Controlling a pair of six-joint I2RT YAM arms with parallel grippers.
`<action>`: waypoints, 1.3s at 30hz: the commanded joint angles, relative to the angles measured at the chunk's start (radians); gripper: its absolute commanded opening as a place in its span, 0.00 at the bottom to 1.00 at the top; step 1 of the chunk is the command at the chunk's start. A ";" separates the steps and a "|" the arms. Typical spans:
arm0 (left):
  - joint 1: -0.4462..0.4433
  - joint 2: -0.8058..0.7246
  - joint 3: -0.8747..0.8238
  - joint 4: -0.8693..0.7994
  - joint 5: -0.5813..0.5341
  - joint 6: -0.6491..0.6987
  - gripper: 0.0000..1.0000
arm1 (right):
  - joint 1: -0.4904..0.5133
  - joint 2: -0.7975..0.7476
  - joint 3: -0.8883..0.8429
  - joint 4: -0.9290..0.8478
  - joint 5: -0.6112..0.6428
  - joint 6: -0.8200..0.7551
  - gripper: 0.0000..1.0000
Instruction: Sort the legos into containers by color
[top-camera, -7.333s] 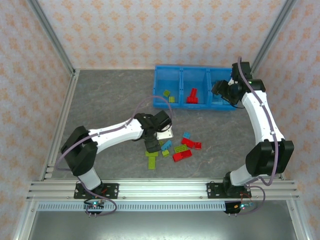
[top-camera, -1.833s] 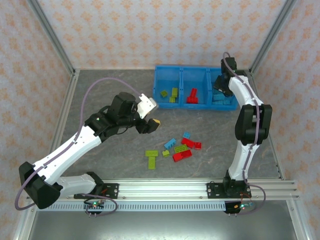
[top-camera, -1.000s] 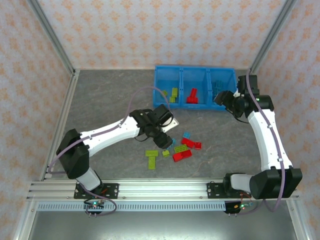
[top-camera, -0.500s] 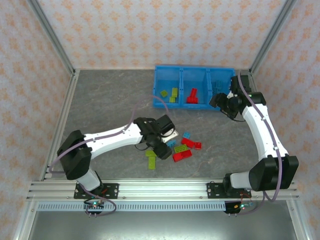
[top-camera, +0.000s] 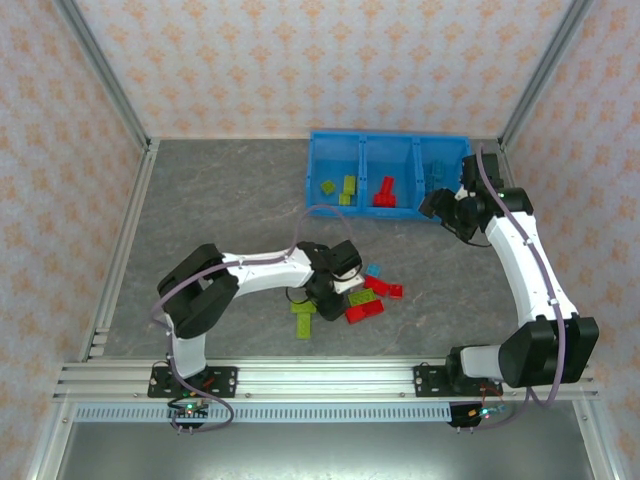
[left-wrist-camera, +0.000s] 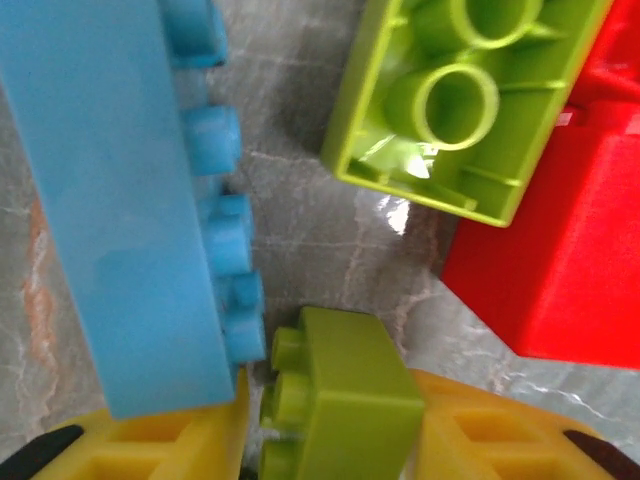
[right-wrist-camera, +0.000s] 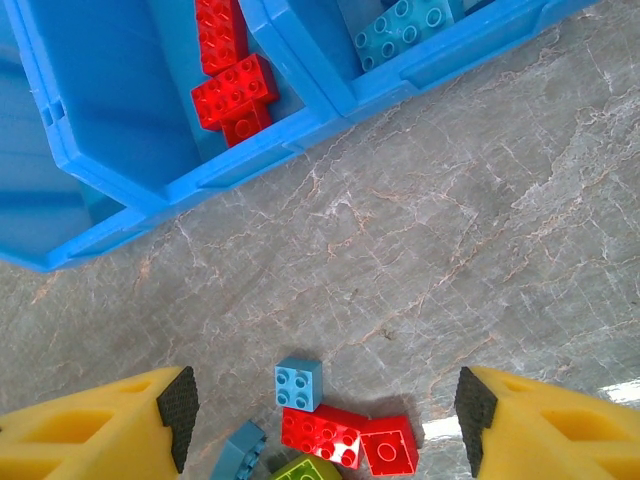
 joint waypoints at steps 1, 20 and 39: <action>0.010 0.018 0.034 -0.012 0.008 0.021 0.36 | 0.007 -0.010 0.023 -0.016 0.032 0.005 0.71; 0.166 -0.325 0.120 0.045 0.011 0.038 0.13 | 0.170 0.009 -0.018 -0.074 -0.283 -0.107 0.71; 0.386 0.604 1.313 -0.098 -0.280 -0.079 0.23 | 0.203 0.023 0.003 0.037 -0.146 0.041 0.71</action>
